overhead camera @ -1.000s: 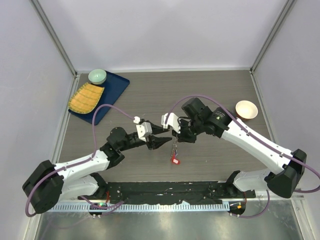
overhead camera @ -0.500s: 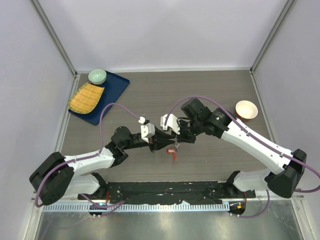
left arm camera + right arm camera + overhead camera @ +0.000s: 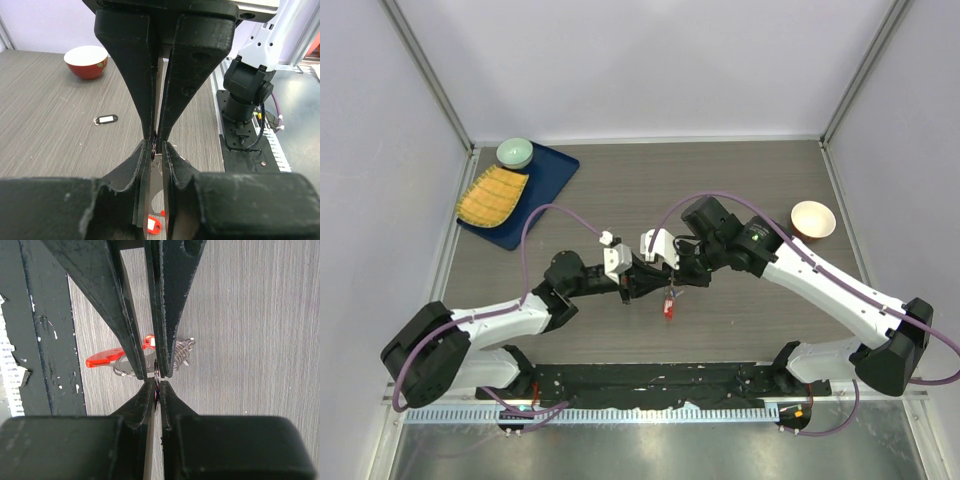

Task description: Put the keys on the keyring

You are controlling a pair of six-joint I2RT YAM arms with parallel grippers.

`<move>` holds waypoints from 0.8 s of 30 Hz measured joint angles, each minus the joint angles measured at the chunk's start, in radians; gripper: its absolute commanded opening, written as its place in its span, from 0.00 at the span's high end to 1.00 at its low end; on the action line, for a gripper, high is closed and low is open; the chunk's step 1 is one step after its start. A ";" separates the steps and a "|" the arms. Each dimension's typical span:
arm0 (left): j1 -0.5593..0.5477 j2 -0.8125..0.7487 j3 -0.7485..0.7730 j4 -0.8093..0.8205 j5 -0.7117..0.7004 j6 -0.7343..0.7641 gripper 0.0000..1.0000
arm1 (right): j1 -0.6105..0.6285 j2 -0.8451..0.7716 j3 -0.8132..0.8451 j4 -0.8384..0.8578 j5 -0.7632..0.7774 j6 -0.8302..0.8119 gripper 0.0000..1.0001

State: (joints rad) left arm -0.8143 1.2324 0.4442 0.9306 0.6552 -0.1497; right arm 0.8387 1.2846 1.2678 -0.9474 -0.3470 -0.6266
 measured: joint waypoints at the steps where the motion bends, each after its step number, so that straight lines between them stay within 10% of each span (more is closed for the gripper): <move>1: 0.000 0.002 0.002 -0.001 0.002 0.000 0.81 | 0.000 0.000 0.000 0.000 -0.001 0.000 0.99; 15: 0.000 0.031 0.045 -0.045 0.034 -0.001 1.00 | 0.001 -0.002 0.000 -0.011 0.004 -0.001 0.99; 24: 0.000 0.024 0.053 -0.066 -0.001 0.000 1.00 | 0.002 -0.061 -0.052 0.060 0.029 0.035 0.70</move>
State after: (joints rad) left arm -0.8143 1.2560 0.4976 0.8650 0.6544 -0.1497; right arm 0.8406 1.2240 1.2156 -0.8871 -0.3180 -0.5915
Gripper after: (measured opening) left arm 0.011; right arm 0.214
